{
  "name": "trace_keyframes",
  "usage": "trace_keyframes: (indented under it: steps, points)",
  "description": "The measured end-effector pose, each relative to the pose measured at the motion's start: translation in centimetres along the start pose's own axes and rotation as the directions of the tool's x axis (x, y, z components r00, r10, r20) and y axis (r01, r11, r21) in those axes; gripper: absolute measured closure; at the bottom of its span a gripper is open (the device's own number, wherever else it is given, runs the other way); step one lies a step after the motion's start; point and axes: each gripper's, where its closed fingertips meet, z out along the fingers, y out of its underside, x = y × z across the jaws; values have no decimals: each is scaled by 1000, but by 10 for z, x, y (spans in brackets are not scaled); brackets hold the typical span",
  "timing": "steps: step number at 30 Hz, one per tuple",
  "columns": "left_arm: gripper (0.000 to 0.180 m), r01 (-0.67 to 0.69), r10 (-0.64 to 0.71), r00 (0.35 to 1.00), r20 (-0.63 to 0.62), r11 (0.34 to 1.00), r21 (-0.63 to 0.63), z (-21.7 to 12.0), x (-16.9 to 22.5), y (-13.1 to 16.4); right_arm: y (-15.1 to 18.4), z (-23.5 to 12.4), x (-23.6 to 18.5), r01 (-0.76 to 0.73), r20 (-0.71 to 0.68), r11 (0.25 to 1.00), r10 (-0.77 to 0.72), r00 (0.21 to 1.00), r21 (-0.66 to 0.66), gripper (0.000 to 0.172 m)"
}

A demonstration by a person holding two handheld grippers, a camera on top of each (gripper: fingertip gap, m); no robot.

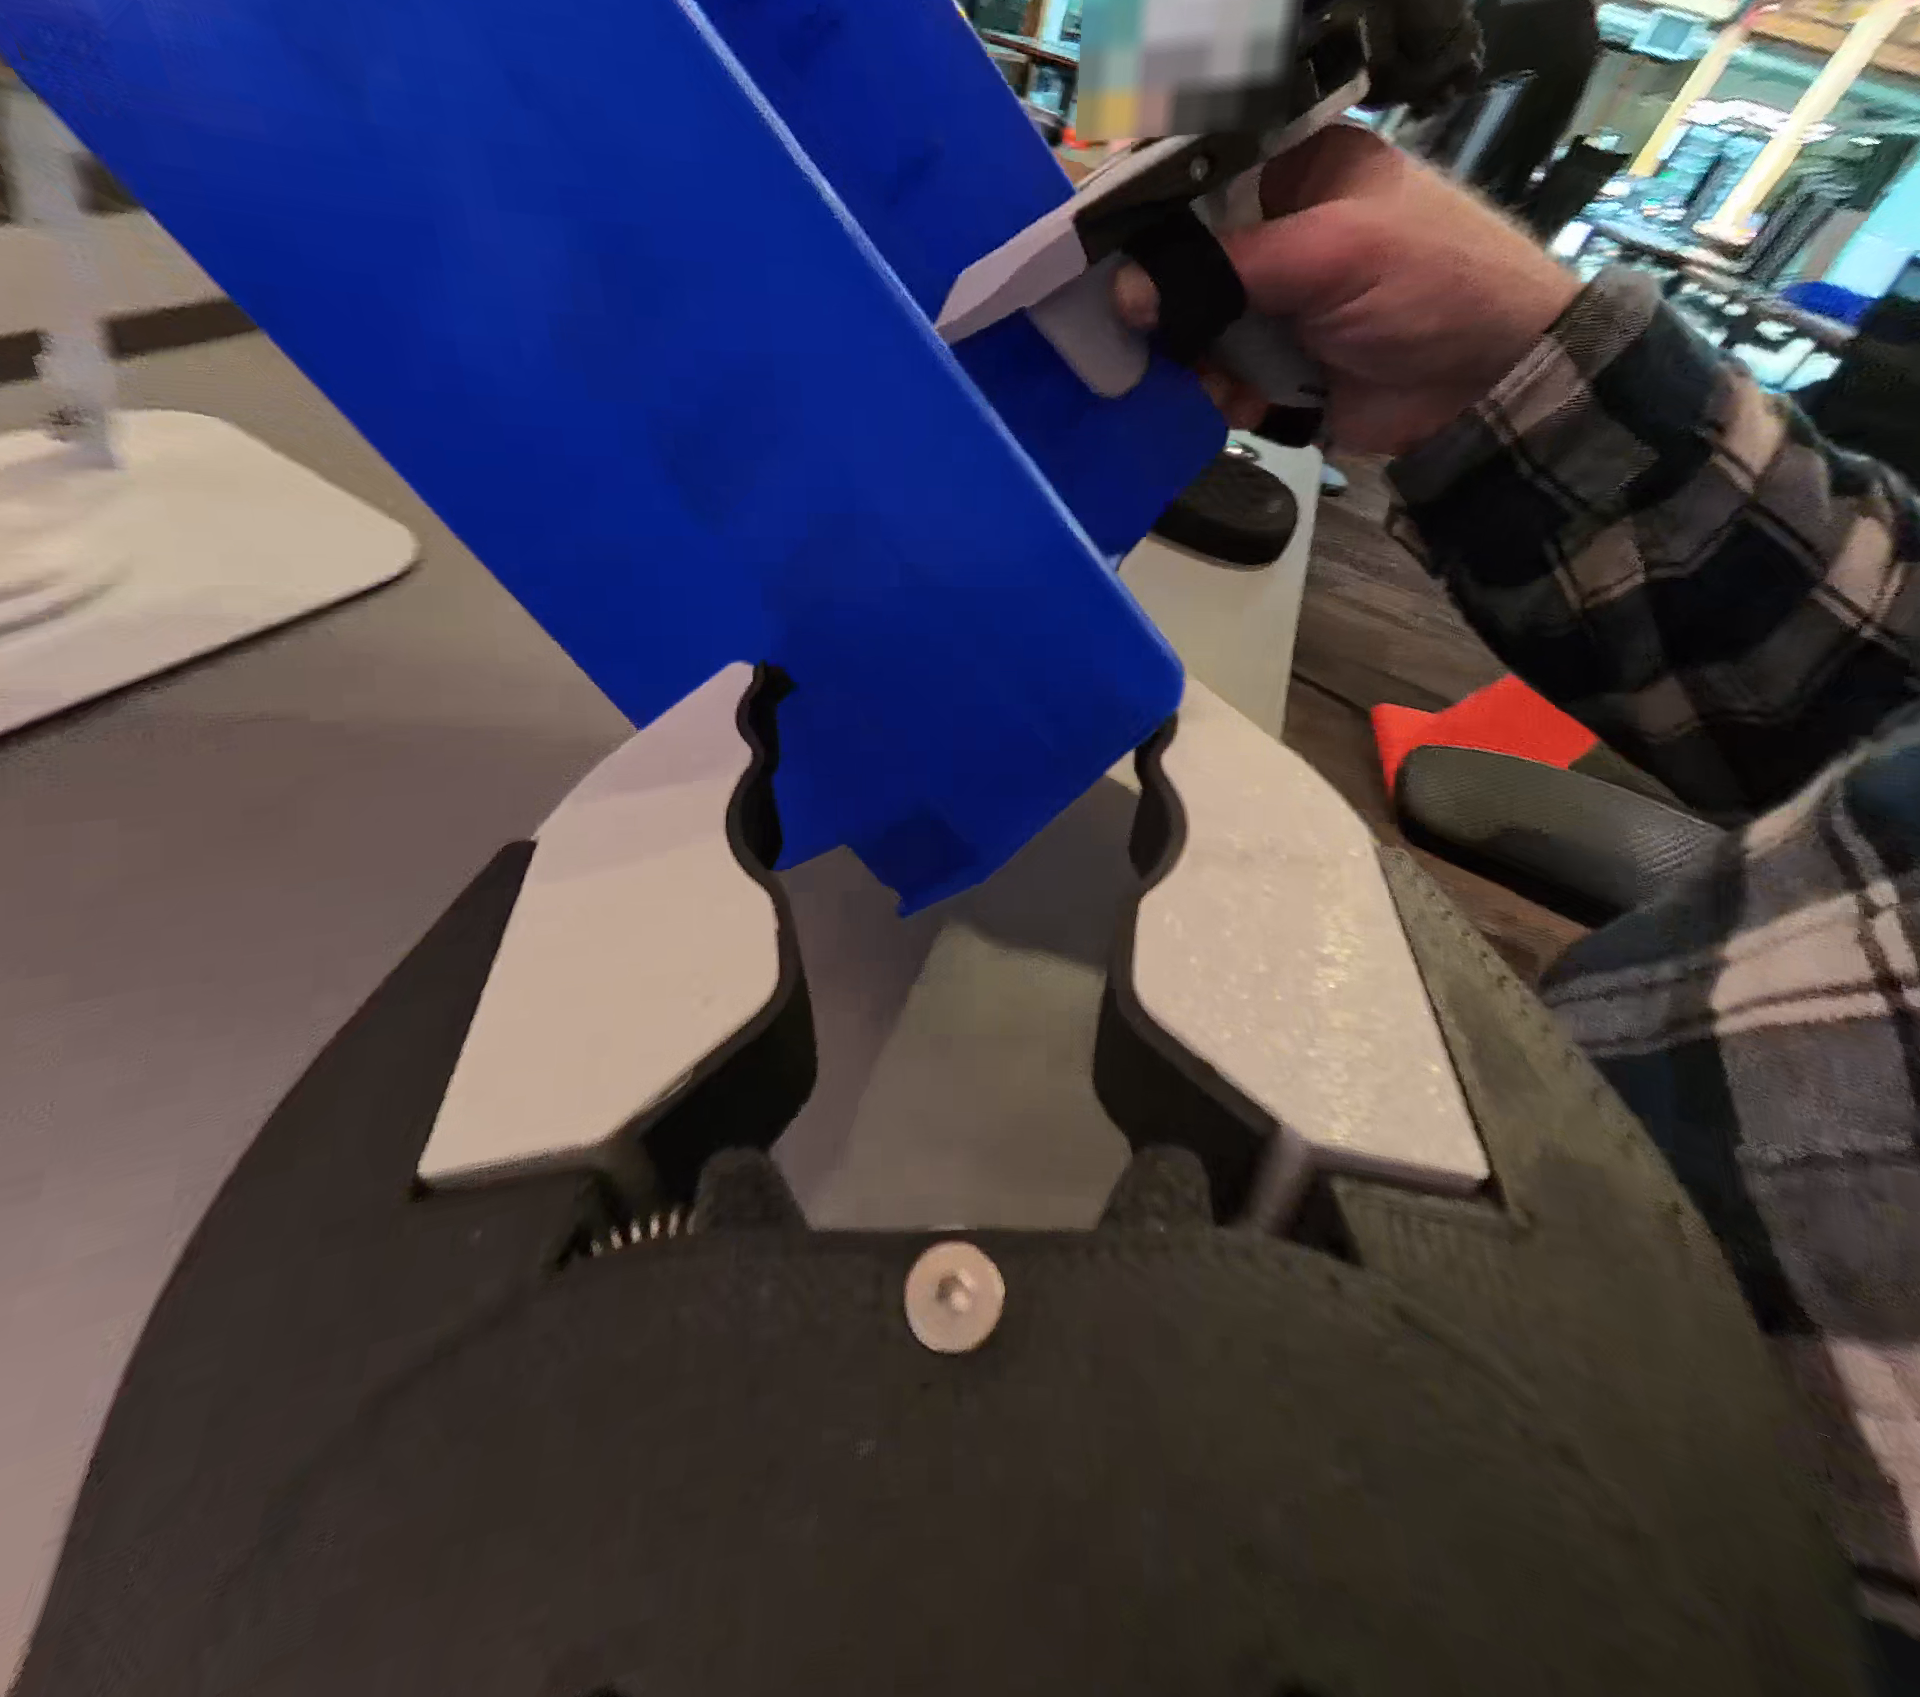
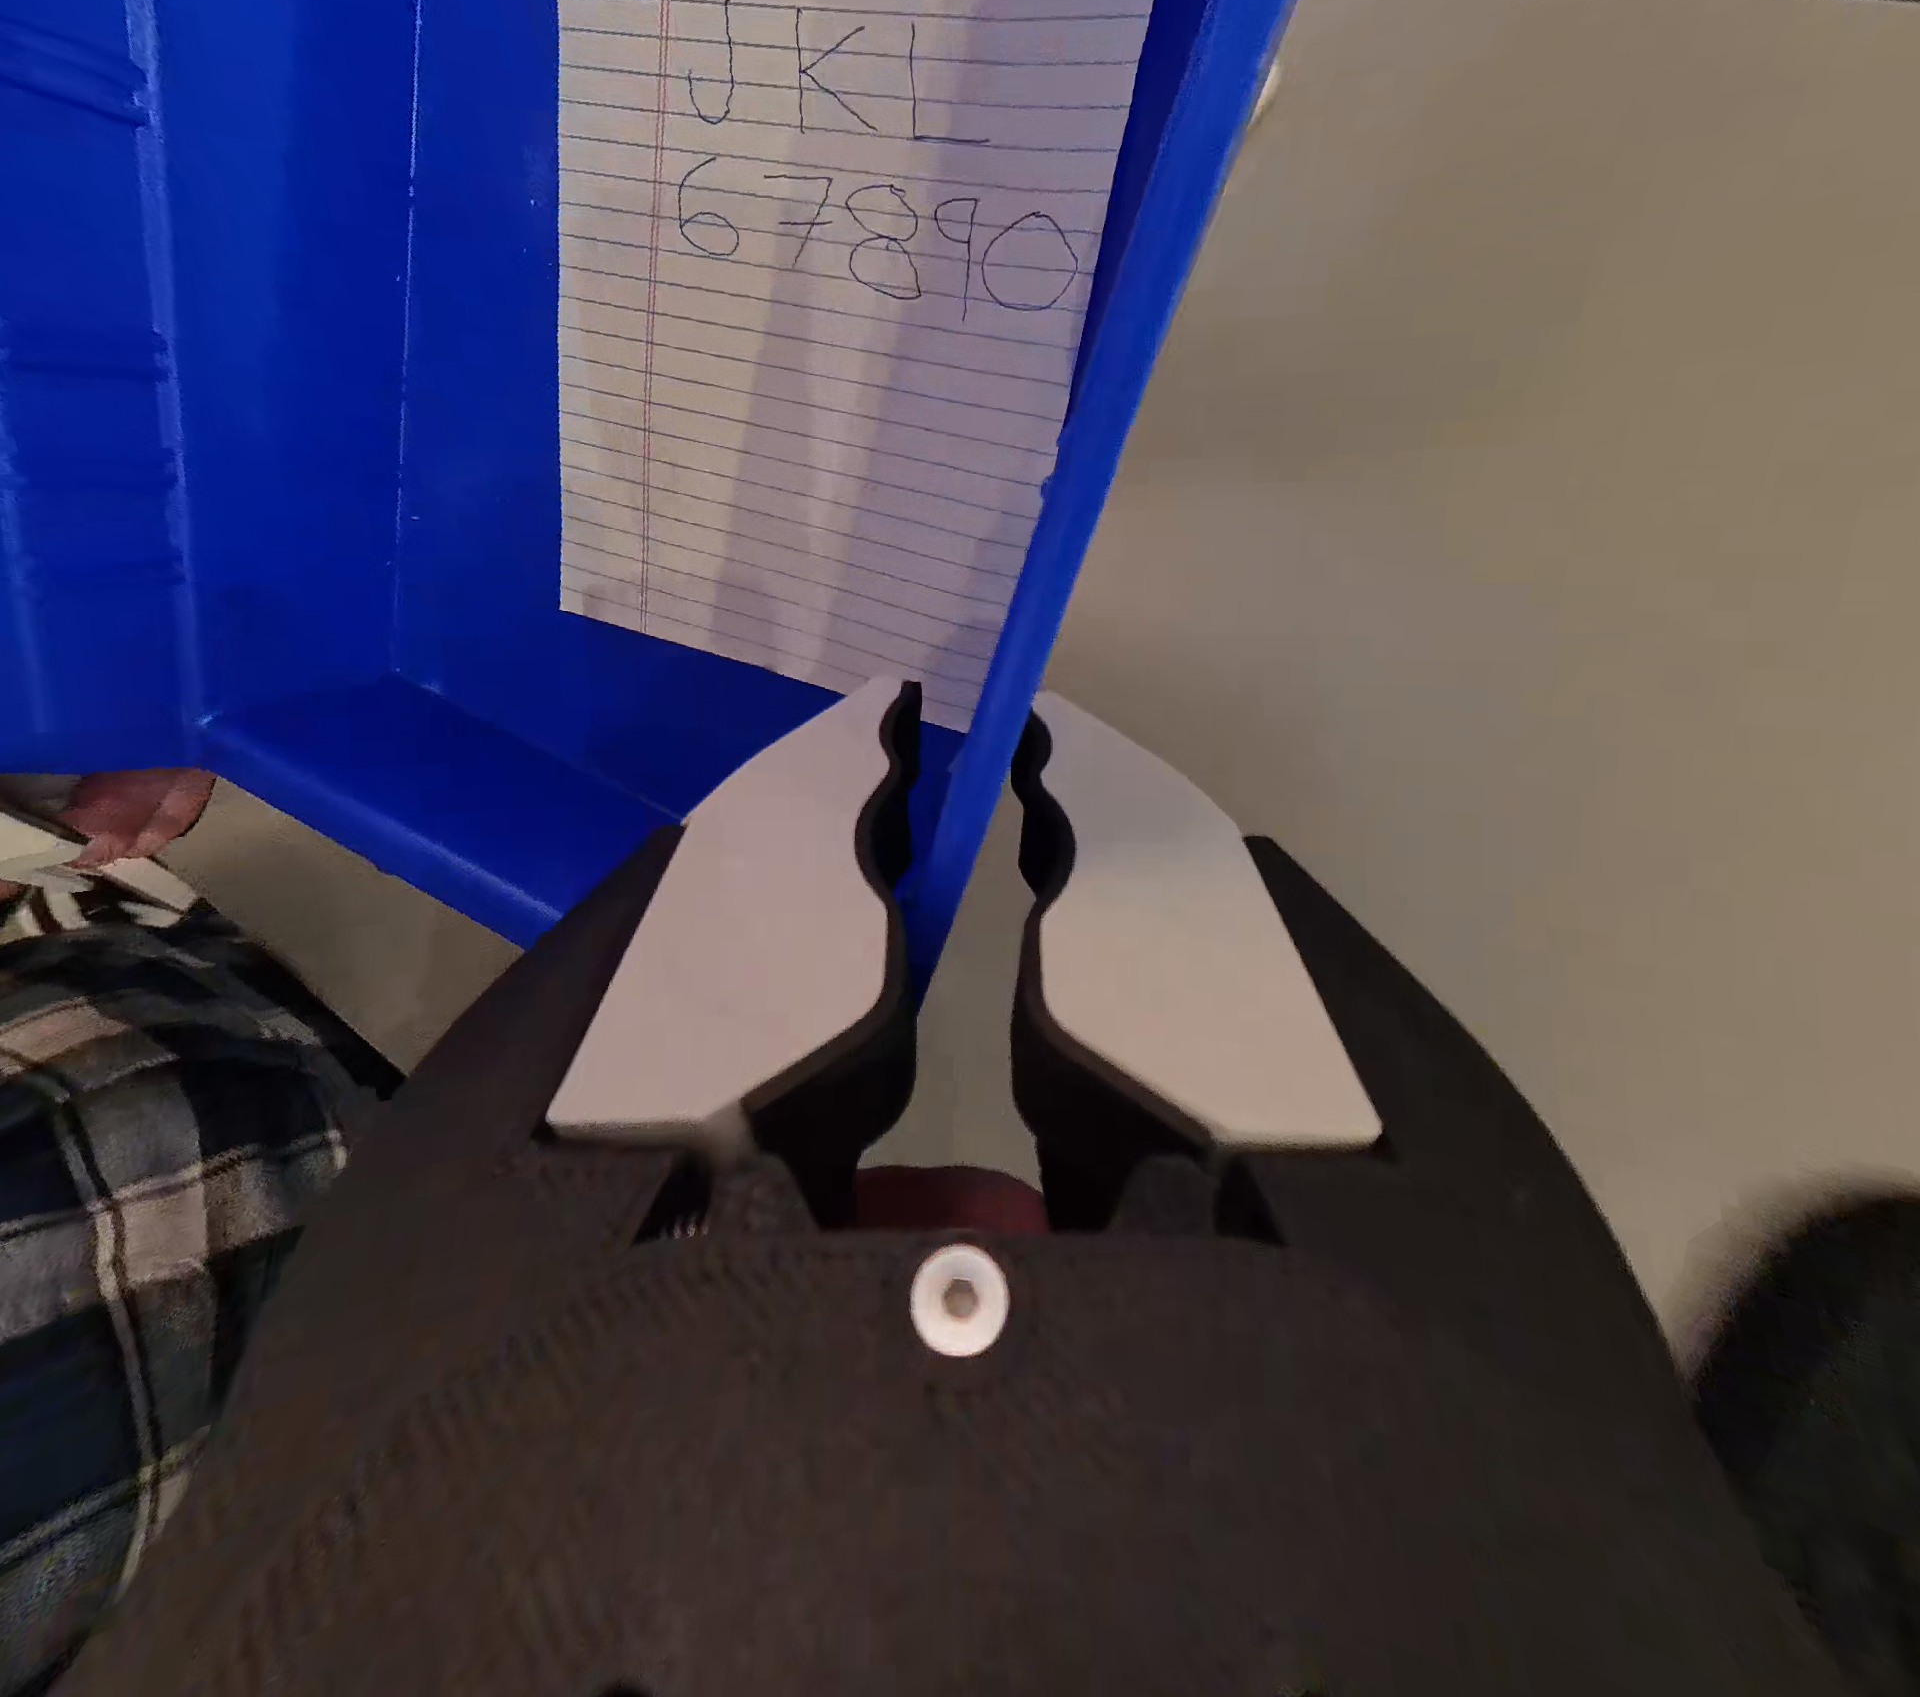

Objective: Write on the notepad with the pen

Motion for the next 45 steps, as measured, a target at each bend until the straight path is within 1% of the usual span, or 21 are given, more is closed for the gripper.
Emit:
trace_keyframes:
  steps: [5, 7, 9, 13, 15, 17, 20, 23, 25, 27, 31, 36, 38, 45]
  points:
    - [114, 41, -49, 991, -127, 997, -65, 54, 8, 1, 17, -28, 52, -65, -99, 997, 61, 993, -38, 156]
    - [114, 61, -74, 985, -158, 994, -85, 75, 8, -1, 21, -34, 73, -87, -126, 994, 79, 989, -59, 156]
    - [113, 60, -84, 980, -182, 990, -131, 96, 5, 3, 23, -35, 94, -96, -151, 991, 82, 985, -91, 156]
    - [111, 155, -190, 958, -214, 973, -170, 132, -7, 3, 18, -28, 132, -103, -167, 983, 77, 983, -152, 156]
    - [115, 187, -227, 948, -225, 965, -186, 146, -10, 1, 15, -24, 151, -102, -174, 976, 68, 982, -192, 157]
    - [114, 209, -252, 942, -222, 957, -200, 161, -14, 0, 12, -21, 168, -112, -163, 968, 76, 984, -223, 157]
    - [114, 226, -266, 939, -219, 955, -191, 181, -25, -9, 4, -15, 190, -110, -153, 971, 78, 985, -212, 158]
    - [114, 289, -338, 915, -221, 931, -225, 200, -36, -13, 5, -6, 211, -140, -138, 953, 106, 985, -267, 158]
    - [113, 293, -346, 914, -213, 924, -246, 213, -43, -10, 5, 3, 227, -146, -136, 942, 109, 985, -301, 158]
    - [111, 316, -374, 904, -208, 911, -264, 224, -49, -7, 3, 10, 239, -149, -129, 933, 112, 985, -328, 158]
    - [112, 377, -436, 881, -184, 882, -283, 242, -64, -2, -6, 24, 257, -124, -125, 913, 81, 989, -389, 158]
    - [112, 425, -477, 863, -167, 864, -271, 255, -80, -7, -15, 37, 274, -120, -123, 880, 70, 990, -459, 158]
    - [113, 460, -509, 844, -171, 849, -260, 259, -85, -9, -17, 41, 279, -124, -125, 868, 72, 990, -481, 159]
    - [113, 483, -527, 835, -160, 840, -245, 273, -97, -12, -23, 50, 296, -144, -129, 847, 90, 988, -512, 160]
